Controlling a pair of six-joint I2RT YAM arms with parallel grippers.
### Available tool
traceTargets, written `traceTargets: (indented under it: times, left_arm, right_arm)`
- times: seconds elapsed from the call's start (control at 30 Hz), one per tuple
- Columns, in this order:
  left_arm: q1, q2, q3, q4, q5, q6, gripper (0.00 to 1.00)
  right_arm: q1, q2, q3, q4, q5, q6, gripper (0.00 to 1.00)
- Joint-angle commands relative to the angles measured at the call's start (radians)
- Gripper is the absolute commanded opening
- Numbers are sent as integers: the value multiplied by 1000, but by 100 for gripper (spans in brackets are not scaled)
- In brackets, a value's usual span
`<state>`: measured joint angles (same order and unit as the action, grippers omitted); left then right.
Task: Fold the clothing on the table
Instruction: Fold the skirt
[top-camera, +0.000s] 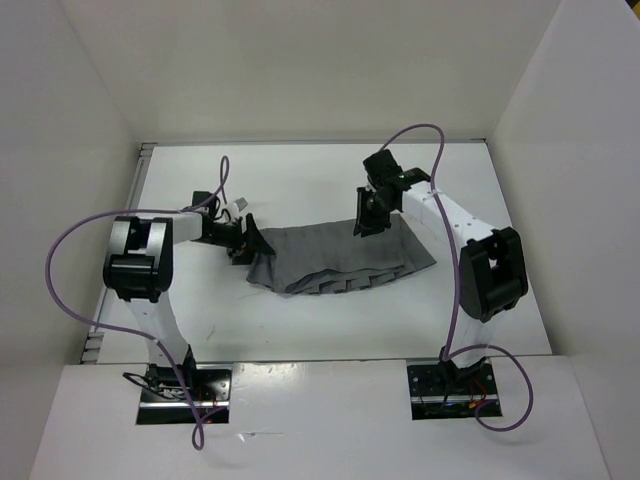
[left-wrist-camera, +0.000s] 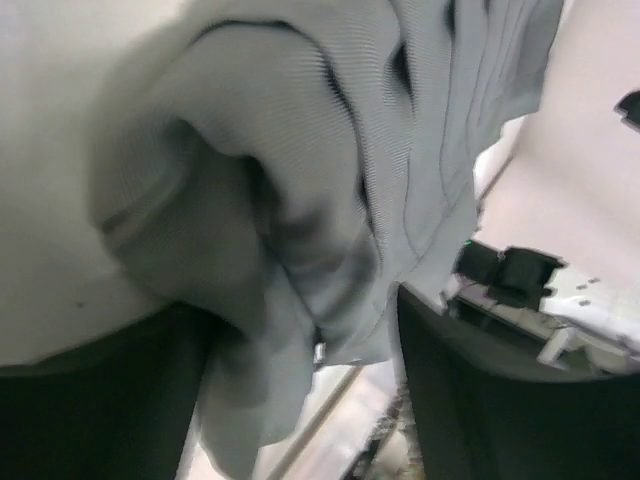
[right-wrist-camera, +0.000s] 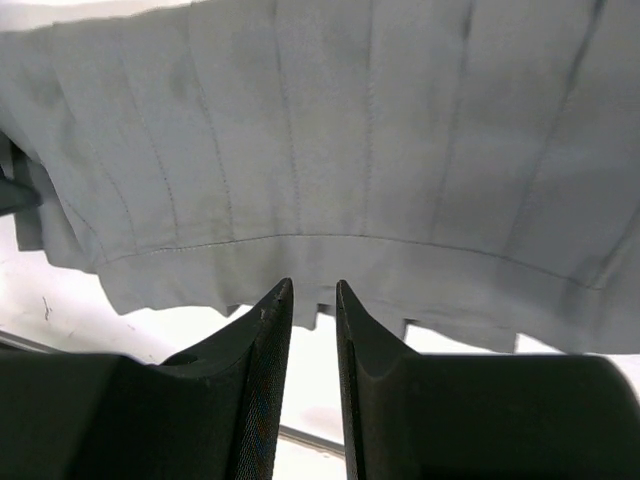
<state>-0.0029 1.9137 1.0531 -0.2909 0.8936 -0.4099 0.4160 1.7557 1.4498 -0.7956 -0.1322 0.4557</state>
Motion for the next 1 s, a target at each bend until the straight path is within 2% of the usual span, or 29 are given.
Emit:
traceTargets:
  times: [0.0, 0.03, 0.07, 0.17, 0.2, 0.27, 0.37, 0.43, 0.67, 0.9, 0.93, 0.97]
  left_arm:
    - [-34, 36, -33, 79, -44, -49, 69]
    - [-43, 59, -33, 94, -44, -65, 59]
    - [-60, 70, -19, 116, -44, -96, 39]
    - [-75, 111, 5, 174, -41, -168, 30]
    - [-89, 120, 18, 189, -41, -188, 14]
    - [-98, 134, 33, 208, -41, -216, 0]
    - [-98, 124, 73, 173, -50, -207, 0]
    - [-98, 84, 91, 135, -73, -188, 0]
    - [-29, 36, 116, 38, -124, -130, 0]
    - [-17, 36, 116, 48, -42, -119, 0]
    - [-17, 25, 116, 49, -32, -119, 1]
    - [-17, 25, 107, 58, -22, -119, 8]
  right_arm:
    - [27, 10, -31, 15, -6, 17, 29]
    - [36, 27, -41, 15, -6, 17, 29]
    - [47, 39, -42, 24, -17, 17, 29]
    - [69, 39, -52, 33, -17, 28, 29]
    - [69, 39, -52, 33, -17, 28, 29]
    - [69, 39, -52, 33, -26, 28, 29]
    - [69, 39, -52, 33, -15, 28, 29]
    - [69, 62, -42, 33, -15, 28, 39]
    - [50, 177, 4, 116, -249, -6, 39]
    - [60, 318, 147, 164, -460, -18, 39]
    - [70, 330, 159, 177, -471, -18, 39]
    - [82, 330, 185, 177, -481, -8, 39]
